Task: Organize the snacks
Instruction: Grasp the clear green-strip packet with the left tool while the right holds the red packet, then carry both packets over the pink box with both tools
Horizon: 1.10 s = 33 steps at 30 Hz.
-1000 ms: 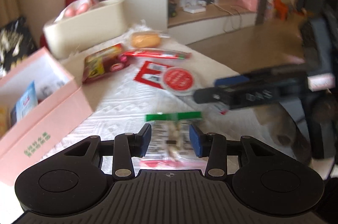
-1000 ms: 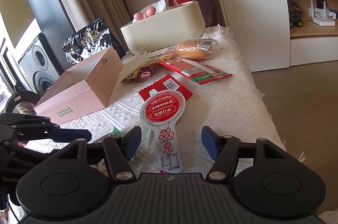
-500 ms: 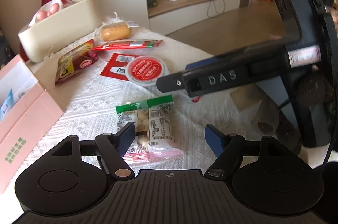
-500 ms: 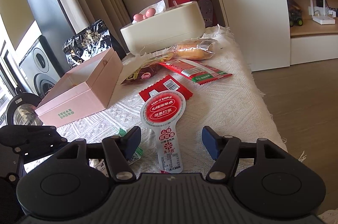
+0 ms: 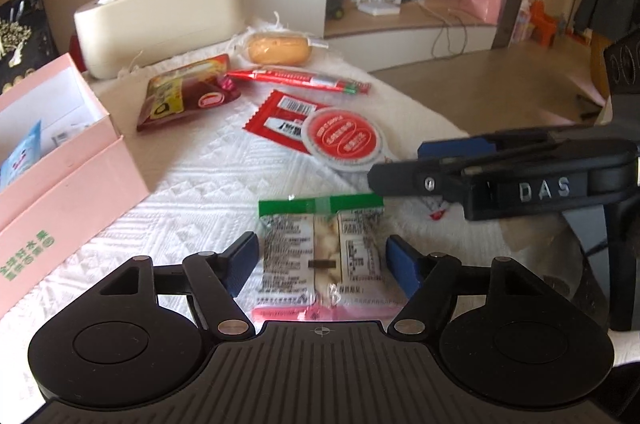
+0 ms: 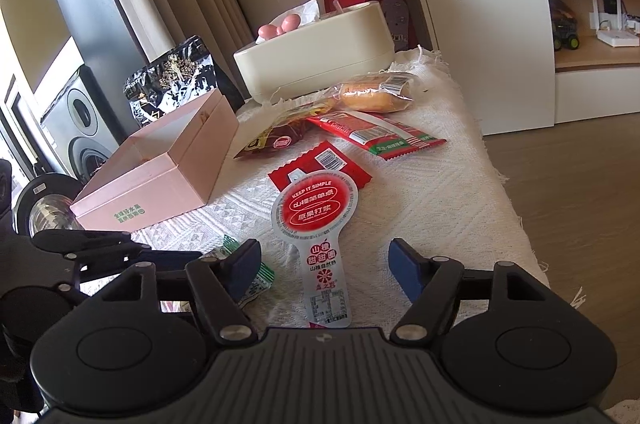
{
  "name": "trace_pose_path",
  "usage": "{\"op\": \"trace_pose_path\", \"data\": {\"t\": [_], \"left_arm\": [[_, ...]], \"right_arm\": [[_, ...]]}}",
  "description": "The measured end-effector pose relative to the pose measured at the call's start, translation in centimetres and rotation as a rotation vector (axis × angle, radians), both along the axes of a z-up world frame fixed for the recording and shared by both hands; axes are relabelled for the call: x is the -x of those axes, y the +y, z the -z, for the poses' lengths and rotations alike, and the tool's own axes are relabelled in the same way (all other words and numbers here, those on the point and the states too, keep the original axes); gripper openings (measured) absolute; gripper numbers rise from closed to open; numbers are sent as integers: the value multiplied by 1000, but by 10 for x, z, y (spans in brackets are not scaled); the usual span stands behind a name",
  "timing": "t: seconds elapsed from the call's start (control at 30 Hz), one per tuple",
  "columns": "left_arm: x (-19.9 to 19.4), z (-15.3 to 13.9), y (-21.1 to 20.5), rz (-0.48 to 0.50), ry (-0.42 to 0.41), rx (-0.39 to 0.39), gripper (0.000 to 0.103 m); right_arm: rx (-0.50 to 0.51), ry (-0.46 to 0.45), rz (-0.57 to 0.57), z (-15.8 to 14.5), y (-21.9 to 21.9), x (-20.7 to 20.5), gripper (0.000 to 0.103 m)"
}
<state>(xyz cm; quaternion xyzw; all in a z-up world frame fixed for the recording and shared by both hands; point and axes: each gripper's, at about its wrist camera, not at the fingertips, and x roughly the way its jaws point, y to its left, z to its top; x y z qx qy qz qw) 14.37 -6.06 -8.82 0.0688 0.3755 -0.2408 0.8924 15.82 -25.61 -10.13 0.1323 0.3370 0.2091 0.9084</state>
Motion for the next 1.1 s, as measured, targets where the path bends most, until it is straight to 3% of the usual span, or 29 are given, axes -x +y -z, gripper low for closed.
{"op": "trace_pose_path", "data": {"t": [0.17,0.23,0.33,0.47,0.53,0.63,0.9,1.1], "left_arm": [[-2,0,4,13,8,37,75],[0,-3,13,-9,14,64,61],[9,-9,35,-104,20,88,61],[33,-18,63,-272,-58,4,61],[41,-18,78,-351,-47,22,61],[39,-7,92,-419,28,81,61],[43,-2,86,-429,-40,86,61],[49,4,78,-428,-91,57,62]], "right_arm": [[2,6,-48,-1,3,-3,87],[11,11,-67,-1,5,-4,90],[2,26,-93,-2,6,-7,97],[-15,48,-78,-2,6,-7,98],[34,40,-108,-3,12,-7,101],[221,14,-205,-7,34,-4,99],[267,-62,-308,-19,59,23,95],[351,-112,-189,-22,66,12,95]]}}
